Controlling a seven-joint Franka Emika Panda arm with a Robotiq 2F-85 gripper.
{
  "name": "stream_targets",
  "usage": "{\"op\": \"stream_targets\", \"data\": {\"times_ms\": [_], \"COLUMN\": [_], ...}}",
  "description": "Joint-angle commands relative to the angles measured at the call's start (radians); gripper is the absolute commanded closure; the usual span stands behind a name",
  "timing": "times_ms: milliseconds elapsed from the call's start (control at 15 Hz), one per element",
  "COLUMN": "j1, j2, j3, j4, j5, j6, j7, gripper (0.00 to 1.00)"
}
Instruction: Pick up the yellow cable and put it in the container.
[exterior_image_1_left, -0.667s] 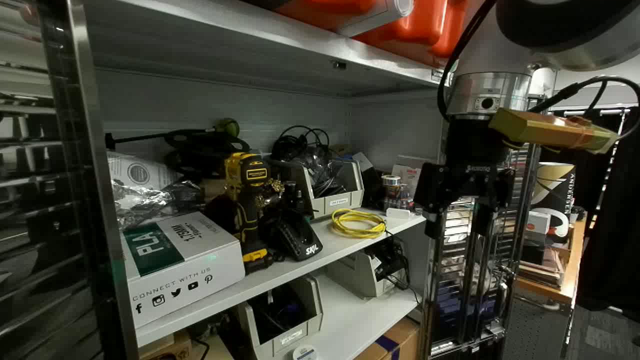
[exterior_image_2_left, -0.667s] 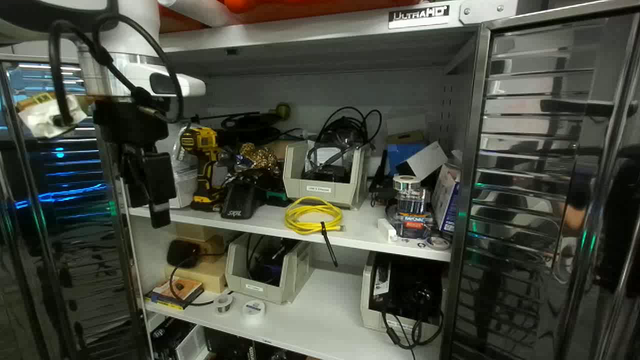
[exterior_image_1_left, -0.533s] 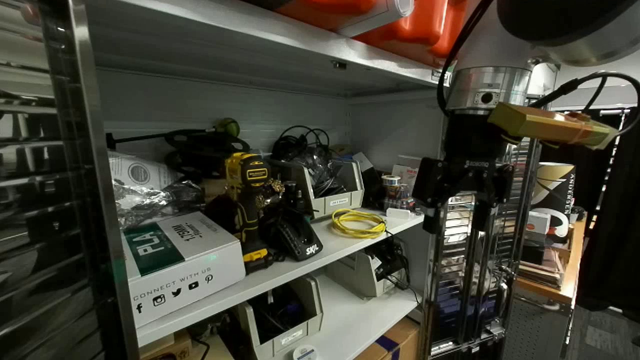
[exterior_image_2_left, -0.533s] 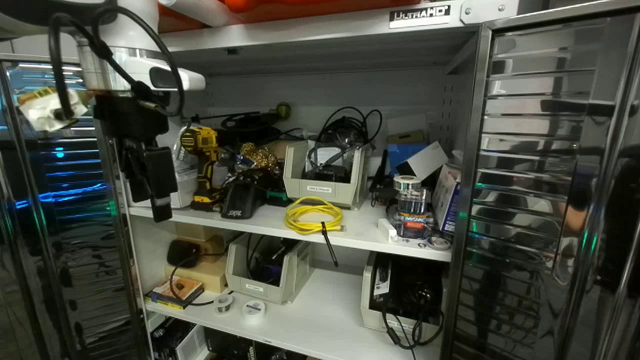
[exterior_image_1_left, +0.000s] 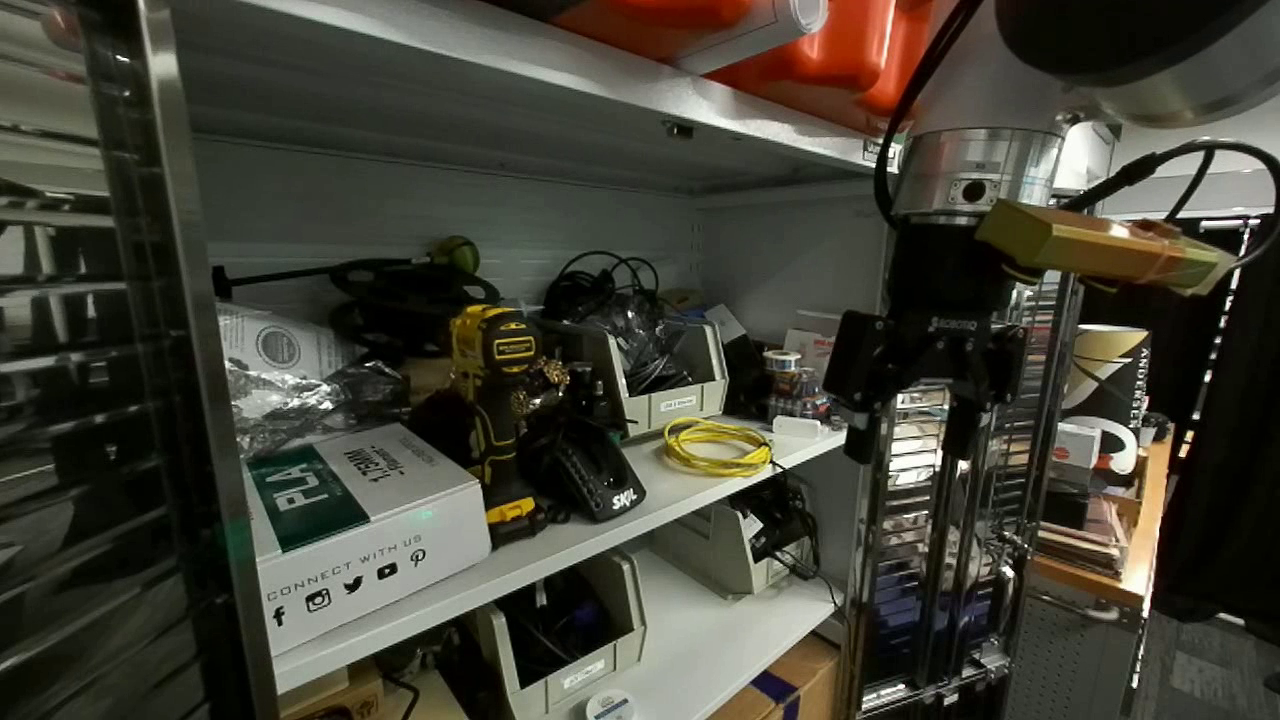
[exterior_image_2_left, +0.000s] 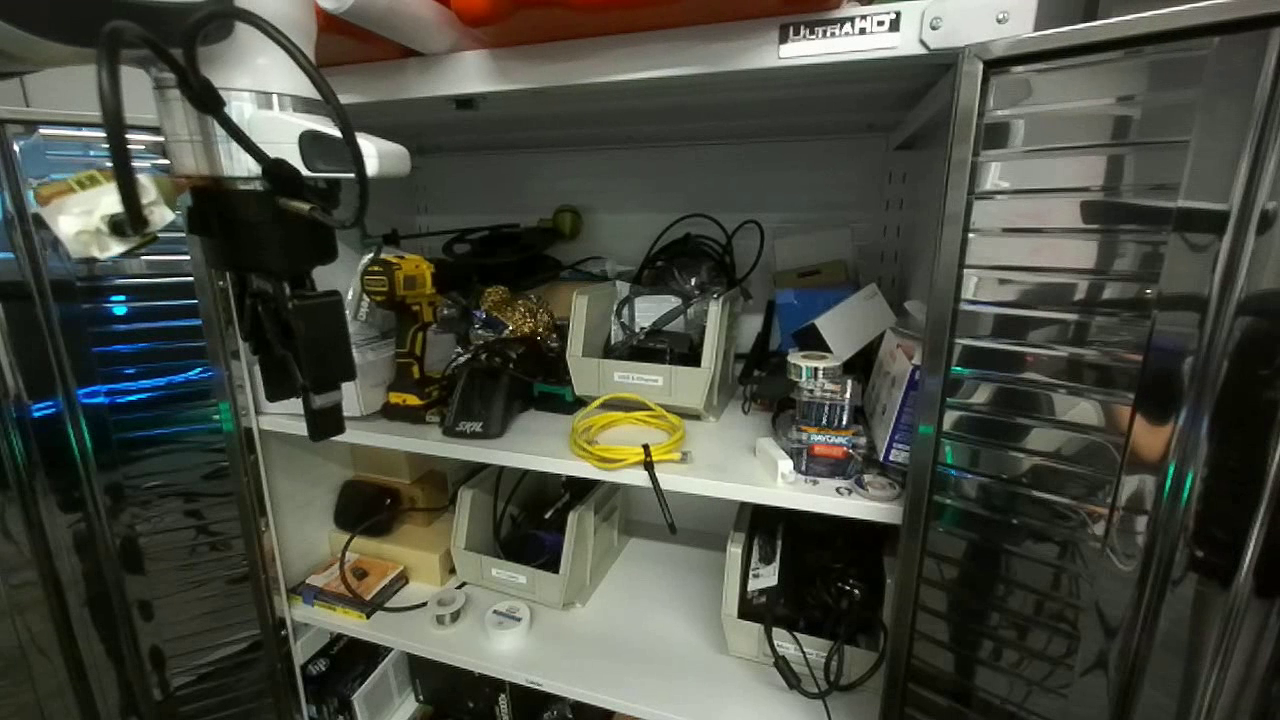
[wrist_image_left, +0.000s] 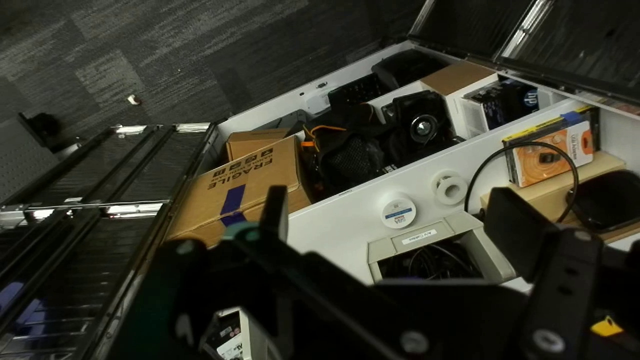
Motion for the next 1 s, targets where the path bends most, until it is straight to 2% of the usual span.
{"op": "stream_targets", "data": {"times_ms": [0, 467, 733, 933], "j1": [-0.011, -0.040, -0.053, -0.056], "j2": [0.075, 0.313, 0.440, 0.509], "j3": [-0.001, -0.010, -0.028, -0.051], "j4": [0.044, 0.114, 0.176, 0.238], "j5": [-0.016, -0.057, -0.068, -0.082], "j6": [0.058, 0.292, 0.426, 0.474], "j7": [0.012, 0.056, 0.167, 0.259], "gripper": [0.00, 0.00, 0.00, 0.00]}}
